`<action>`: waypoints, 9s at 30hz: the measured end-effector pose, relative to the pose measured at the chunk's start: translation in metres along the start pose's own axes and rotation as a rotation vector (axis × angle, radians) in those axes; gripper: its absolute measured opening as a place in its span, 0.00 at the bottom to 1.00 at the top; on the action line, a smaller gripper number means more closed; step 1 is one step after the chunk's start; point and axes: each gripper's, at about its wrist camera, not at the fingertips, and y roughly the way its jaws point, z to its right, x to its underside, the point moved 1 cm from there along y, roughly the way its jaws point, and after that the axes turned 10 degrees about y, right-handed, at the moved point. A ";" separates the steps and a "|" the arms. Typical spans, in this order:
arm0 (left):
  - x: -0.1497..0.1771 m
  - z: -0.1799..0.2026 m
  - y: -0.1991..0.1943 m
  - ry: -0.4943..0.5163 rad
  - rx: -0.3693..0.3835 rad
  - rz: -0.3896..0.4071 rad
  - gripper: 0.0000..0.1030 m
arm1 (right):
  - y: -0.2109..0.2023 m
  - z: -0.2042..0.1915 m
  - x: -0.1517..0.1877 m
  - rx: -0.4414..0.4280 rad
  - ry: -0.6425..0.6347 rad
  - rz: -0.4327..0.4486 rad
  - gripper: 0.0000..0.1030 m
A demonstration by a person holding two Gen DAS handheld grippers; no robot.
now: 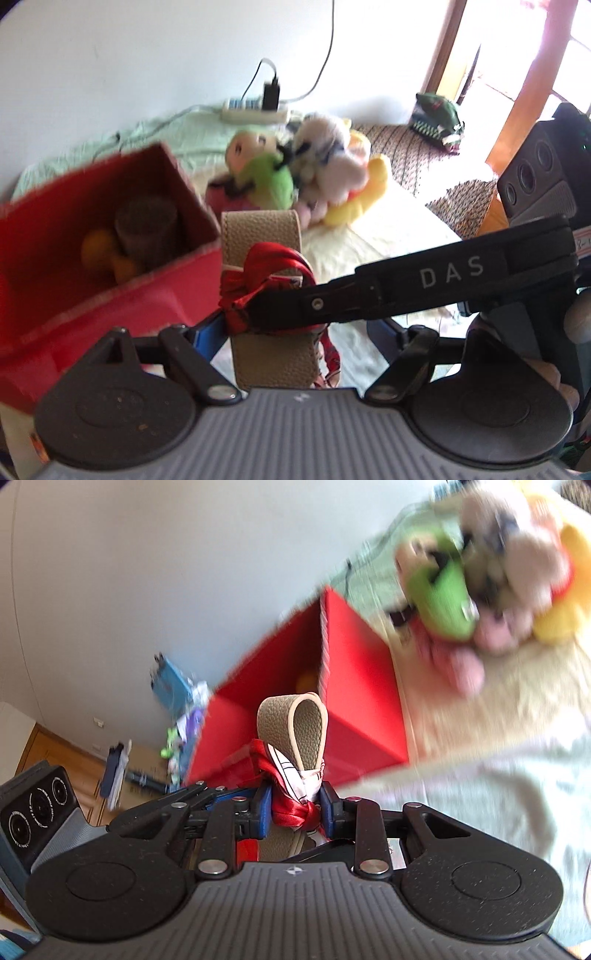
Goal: Organize objects
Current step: 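Lift and carry the strap with the right gripper over the red box, then lower the strap into the box and open the right gripper, then withdraw the right gripper from the box toward the red gift box, then lower the open right gripper toward the red printed gift box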
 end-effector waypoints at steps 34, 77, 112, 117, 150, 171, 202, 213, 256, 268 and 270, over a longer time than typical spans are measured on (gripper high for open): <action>0.020 -0.235 0.047 -0.339 0.038 -0.181 0.76 | 0.225 -0.078 -0.074 0.248 -0.170 -0.322 0.26; 0.012 -0.224 0.040 -0.100 -0.253 -0.267 0.90 | 0.222 -0.046 -0.069 0.425 -0.034 -0.285 0.30; 0.008 -0.235 0.062 -0.010 -0.382 -0.294 0.91 | 0.198 -0.064 -0.063 0.315 -0.070 -0.003 0.30; 0.008 -0.236 0.062 -0.012 -0.383 -0.299 0.91 | 0.197 -0.064 -0.062 0.303 -0.060 0.034 0.30; 0.000 -0.173 -0.030 -0.089 -0.582 -0.177 0.93 | 0.116 -0.100 -0.033 0.247 -0.196 0.163 0.30; 0.050 -0.124 -0.066 -0.227 -0.671 -0.228 0.96 | 0.074 -0.107 0.023 0.128 -0.331 0.120 0.42; 0.104 -0.069 -0.019 -0.243 -0.611 -0.406 0.96 | 0.055 -0.043 0.068 0.179 -0.186 -0.027 0.46; 0.117 -0.089 -0.015 -0.267 -0.572 -0.437 0.97 | 0.072 -0.034 0.070 0.215 -0.129 -0.073 0.47; 0.168 -0.154 -0.004 -0.452 -0.345 -0.504 0.98 | 0.151 -0.057 0.084 0.189 -0.017 -0.267 0.52; 0.170 -0.155 0.005 -0.435 -0.316 -0.520 0.98 | 0.160 -0.049 0.084 0.208 0.015 -0.298 0.55; 0.171 -0.157 0.007 -0.442 -0.306 -0.529 0.98 | 0.159 -0.045 0.083 0.206 0.022 -0.301 0.57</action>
